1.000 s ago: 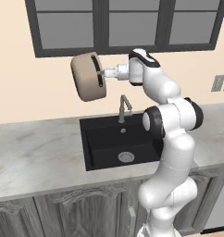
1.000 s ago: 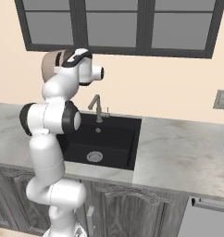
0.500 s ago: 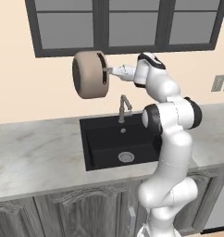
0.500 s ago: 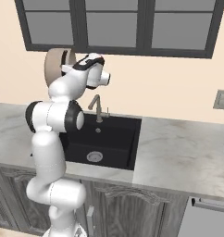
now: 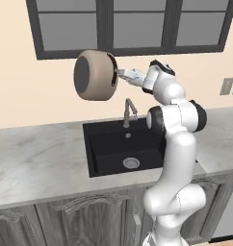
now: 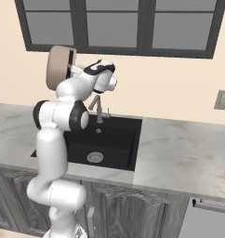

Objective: Dump the sweet potato from the pot into the sink. Then turn on the water and wash the sweet potato. Then turn off the water and put the sweet potato back in the pot.

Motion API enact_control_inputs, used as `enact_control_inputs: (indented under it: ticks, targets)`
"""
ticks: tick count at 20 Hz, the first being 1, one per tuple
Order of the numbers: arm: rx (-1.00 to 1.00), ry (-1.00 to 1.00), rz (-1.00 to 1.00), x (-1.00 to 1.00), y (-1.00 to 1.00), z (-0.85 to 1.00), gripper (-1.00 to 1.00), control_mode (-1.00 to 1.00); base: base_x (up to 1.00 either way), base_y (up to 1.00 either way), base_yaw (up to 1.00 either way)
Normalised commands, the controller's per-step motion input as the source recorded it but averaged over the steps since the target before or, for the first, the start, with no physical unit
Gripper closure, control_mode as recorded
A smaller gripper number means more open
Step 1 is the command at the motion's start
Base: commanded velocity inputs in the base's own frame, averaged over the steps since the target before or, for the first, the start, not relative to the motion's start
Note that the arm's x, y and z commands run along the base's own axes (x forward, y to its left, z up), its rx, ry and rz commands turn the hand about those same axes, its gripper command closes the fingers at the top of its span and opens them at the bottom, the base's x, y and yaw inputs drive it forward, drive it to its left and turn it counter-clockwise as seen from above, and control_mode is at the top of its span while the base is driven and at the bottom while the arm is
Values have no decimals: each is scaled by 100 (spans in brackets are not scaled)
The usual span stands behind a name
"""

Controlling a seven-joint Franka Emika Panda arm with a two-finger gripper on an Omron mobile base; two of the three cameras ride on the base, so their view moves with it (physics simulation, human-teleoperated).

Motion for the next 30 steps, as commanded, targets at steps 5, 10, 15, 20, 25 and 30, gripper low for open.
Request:
enact_control_inputs:
  ticks: [5, 10, 15, 20, 25, 30]
  targets:
    - [10, 0, 1, 16, -51, 0, 100, -100, 0, 0, 0]
    - [7, 0, 0, 11, -54, -1, 100, -100, 0, 0, 0]
    - [6, 0, 0, 1, -48, -4, 100, -100, 0, 0, 0]
    - [6, 0, 0, -15, -35, -10, 100, -100, 0, 0, 0]
    - [12, 0, 0, -28, -9, -5, 100, -100, 0, 0, 0]
    - [25, 0, 0, -8, 0, 0, 100, -100, 0, 0, 0]
